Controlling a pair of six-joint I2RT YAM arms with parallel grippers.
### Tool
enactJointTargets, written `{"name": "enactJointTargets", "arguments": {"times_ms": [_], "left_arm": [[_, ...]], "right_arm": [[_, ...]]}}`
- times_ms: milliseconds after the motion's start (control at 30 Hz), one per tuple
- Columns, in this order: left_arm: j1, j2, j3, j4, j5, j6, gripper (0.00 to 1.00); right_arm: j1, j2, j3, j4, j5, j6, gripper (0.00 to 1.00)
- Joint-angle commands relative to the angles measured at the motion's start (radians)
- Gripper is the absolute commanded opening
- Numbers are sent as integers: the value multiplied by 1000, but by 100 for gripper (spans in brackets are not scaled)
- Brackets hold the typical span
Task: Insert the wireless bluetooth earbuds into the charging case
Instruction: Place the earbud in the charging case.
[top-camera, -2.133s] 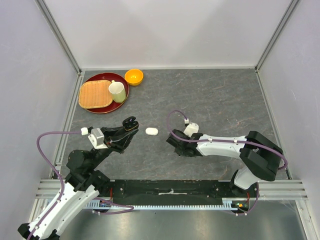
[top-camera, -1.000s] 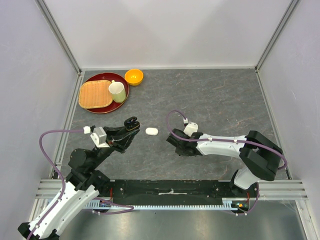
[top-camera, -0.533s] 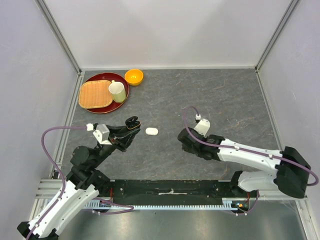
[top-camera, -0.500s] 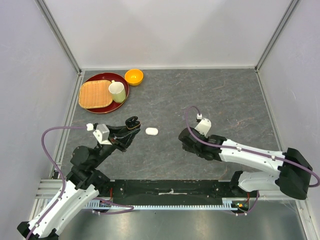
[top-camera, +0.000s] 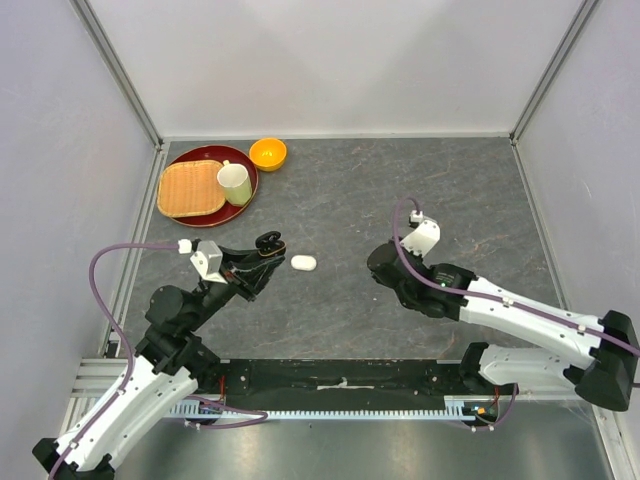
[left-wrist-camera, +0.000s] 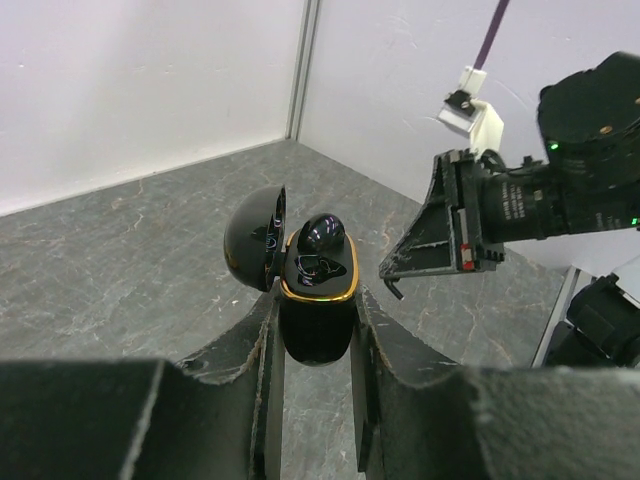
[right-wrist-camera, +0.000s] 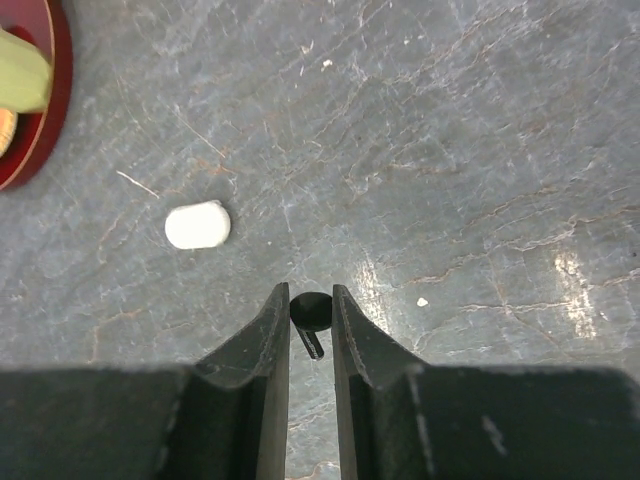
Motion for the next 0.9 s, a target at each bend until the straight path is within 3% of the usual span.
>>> {"name": "enactJointTargets", "arguments": {"times_ms": [0, 333, 600, 867], "left_arm": [[0, 39, -2, 87, 32, -46, 2], [0, 51, -21, 143, 35, -49, 2], [0, -47, -67, 115, 14, -77, 2], [0, -33, -59, 130, 26, -65, 2]], "right_arm": [[-5, -86, 31, -31, 79, -18, 17], [-6, -180, 90, -37, 92, -47, 17], [-6, -172, 211, -40, 99, -119, 17], [-6, -203, 237, -28, 86, -120, 16]]}}
